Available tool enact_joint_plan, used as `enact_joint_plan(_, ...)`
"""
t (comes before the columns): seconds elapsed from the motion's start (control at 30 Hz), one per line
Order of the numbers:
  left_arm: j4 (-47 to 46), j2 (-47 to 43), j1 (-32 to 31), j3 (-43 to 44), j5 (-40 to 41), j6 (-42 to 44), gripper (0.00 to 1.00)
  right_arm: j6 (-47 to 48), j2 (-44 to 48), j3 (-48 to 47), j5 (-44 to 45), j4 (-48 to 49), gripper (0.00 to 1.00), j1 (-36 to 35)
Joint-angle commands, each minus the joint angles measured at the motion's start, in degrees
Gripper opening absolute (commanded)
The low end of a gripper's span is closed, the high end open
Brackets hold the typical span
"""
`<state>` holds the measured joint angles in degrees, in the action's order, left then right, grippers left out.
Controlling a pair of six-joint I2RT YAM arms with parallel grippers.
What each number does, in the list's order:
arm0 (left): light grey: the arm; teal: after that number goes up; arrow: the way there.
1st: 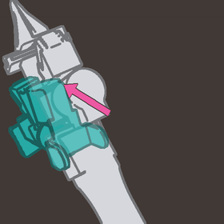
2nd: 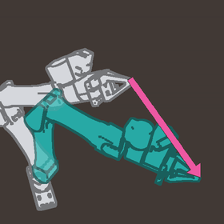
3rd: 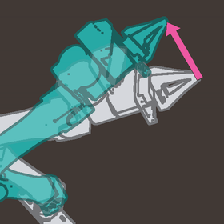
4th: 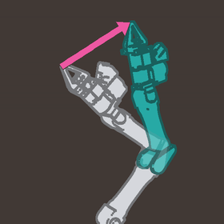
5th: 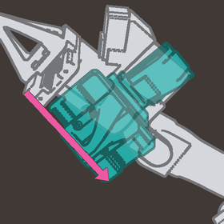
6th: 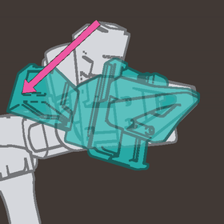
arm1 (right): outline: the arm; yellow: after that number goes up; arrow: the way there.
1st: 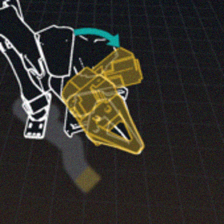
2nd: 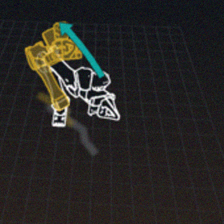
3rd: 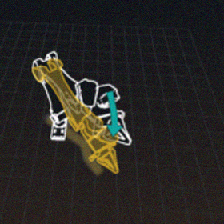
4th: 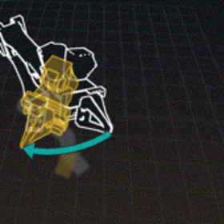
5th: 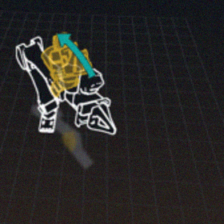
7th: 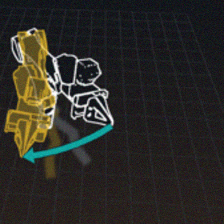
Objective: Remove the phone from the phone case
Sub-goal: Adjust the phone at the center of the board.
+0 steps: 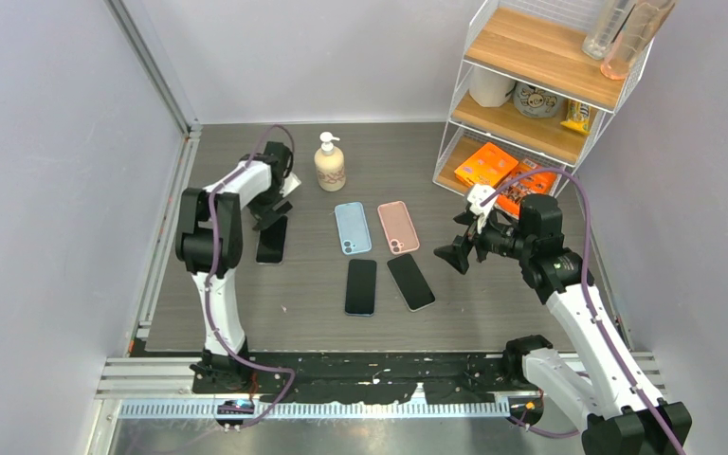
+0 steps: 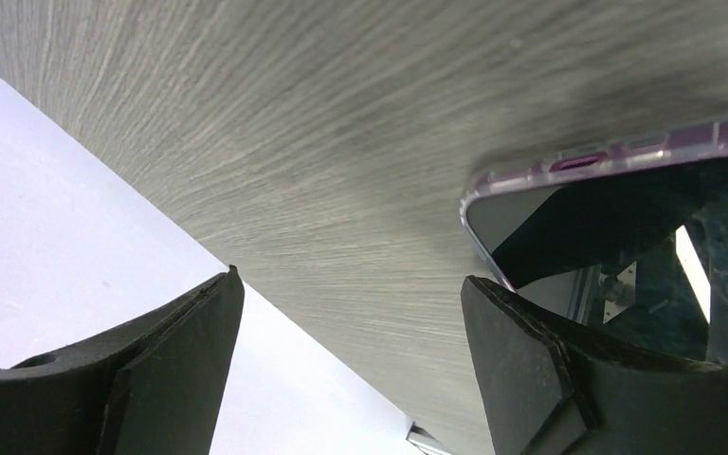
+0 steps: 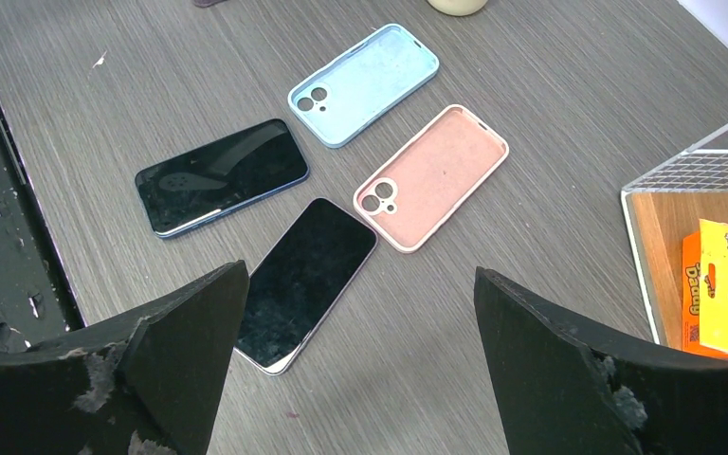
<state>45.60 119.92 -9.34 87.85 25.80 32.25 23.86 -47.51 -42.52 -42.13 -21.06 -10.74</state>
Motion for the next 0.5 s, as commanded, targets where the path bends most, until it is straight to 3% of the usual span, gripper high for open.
enact_joint_plan(0.0,0.04,-3.64,-3.77,-2.96,-3.07,-0.82,0.93,0.49,0.95,-0.18,-0.45,1.15,0.95,0.20)
enact_joint_plan(0.47,-2.08,-6.10,-5.61,-8.98,-4.17,5.06,0.94,0.46,0.76,-0.13,-0.37,1.21,0.95,0.20)
